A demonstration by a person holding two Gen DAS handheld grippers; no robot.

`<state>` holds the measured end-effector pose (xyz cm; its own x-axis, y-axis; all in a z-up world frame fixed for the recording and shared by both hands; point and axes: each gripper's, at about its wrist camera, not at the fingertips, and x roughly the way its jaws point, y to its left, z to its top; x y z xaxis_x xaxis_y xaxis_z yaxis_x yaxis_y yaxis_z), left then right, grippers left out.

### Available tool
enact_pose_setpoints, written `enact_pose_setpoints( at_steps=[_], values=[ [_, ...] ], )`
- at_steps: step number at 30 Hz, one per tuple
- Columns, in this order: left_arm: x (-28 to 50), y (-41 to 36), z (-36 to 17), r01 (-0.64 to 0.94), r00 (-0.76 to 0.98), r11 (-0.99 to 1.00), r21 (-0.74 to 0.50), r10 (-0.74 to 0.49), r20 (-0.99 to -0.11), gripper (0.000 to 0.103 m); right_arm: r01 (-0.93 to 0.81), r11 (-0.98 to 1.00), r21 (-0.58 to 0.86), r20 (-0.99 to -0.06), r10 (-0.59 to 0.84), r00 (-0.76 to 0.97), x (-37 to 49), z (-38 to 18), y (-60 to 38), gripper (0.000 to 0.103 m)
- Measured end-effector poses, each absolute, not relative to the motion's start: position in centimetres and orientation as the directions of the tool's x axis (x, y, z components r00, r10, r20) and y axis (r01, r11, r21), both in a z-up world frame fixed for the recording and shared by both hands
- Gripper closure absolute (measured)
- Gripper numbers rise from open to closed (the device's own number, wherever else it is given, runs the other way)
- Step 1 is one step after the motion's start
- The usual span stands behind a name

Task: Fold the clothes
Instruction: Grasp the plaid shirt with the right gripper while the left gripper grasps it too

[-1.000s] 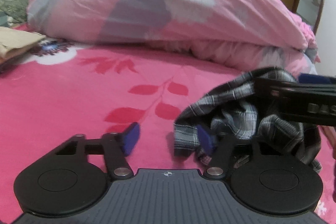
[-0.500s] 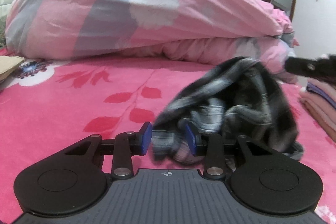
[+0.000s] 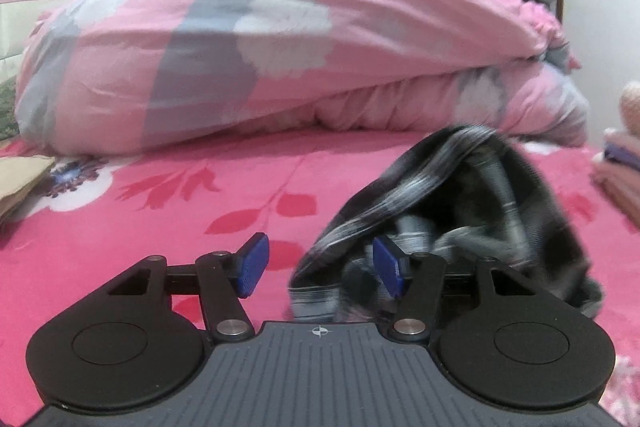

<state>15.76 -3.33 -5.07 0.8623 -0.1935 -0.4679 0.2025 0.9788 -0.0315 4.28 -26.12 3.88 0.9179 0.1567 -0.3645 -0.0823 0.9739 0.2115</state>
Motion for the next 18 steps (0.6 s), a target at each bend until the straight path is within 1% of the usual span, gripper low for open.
enact_pose_setpoints(
  at_steps=[4,6,7,9,10,11,12,13,14,15,16,18],
  values=[
    [17.9,-3.0,-6.4,0.172,0.842,0.984,-0.039,-0.168,-0.513,0.048,-0.169,0.974,0.148,-0.358,0.212,0.909,7.5,3.4,-23.2,0.027],
    [18.8,-2.8,-7.0,0.167,0.835,0.984,-0.060,-0.174,-0.522,0.053,-0.186,0.976,0.112,-0.378,0.214,0.901,9.8,2.8,-21.7,0.027],
    [19.2,-2.8,-7.2,0.165,0.833,0.984,-0.063,-0.173,-0.525,0.059,-0.189,0.978,0.091,-0.386,0.209,0.898,10.8,2.4,-21.1,0.027],
    [19.9,-2.9,-7.9,0.164,0.827,0.984,-0.066,-0.174,-0.534,0.065,-0.189,0.981,0.040,-0.398,0.189,0.898,12.9,1.6,-19.9,0.029],
    [20.1,-3.0,-8.2,0.163,0.826,0.984,-0.072,-0.176,-0.535,0.069,-0.187,0.982,0.016,-0.408,0.177,0.896,13.9,1.1,-19.5,0.035],
    [20.3,-3.0,-8.5,0.162,0.826,0.984,-0.078,-0.178,-0.535,0.077,-0.185,0.983,-0.006,-0.418,0.166,0.893,14.9,0.6,-19.1,0.047],
    [20.4,-3.0,-8.7,0.161,0.828,0.983,-0.088,-0.183,-0.531,0.081,-0.184,0.982,-0.029,-0.429,0.154,0.890,15.8,0.2,-18.7,0.051],
    [20.4,-3.0,-8.8,0.161,0.830,0.982,-0.097,-0.188,-0.524,0.087,-0.179,0.983,-0.033,-0.438,0.146,0.887,16.5,-0.2,-18.7,0.063],
    [20.4,-3.0,-8.7,0.160,0.836,0.981,-0.107,-0.193,-0.514,0.093,-0.173,0.985,-0.020,-0.445,0.147,0.884,16.9,-0.6,-18.9,0.081],
    [20.2,-2.9,-8.5,0.157,0.845,0.980,-0.119,-0.196,-0.497,0.095,-0.168,0.986,-0.003,-0.451,0.149,0.880,17.3,-0.9,-19.1,0.088],
    [20.0,-2.8,-8.2,0.155,0.856,0.979,-0.131,-0.199,-0.477,0.096,-0.165,0.986,0.016,-0.440,0.155,0.885,16.9,-0.8,-19.4,0.090],
    [18.6,-2.2,-6.5,0.157,0.893,0.972,-0.177,-0.216,-0.395,0.098,-0.159,0.986,0.058,-0.409,0.169,0.897,15.9,-0.4,-20.1,0.093]
  ],
)
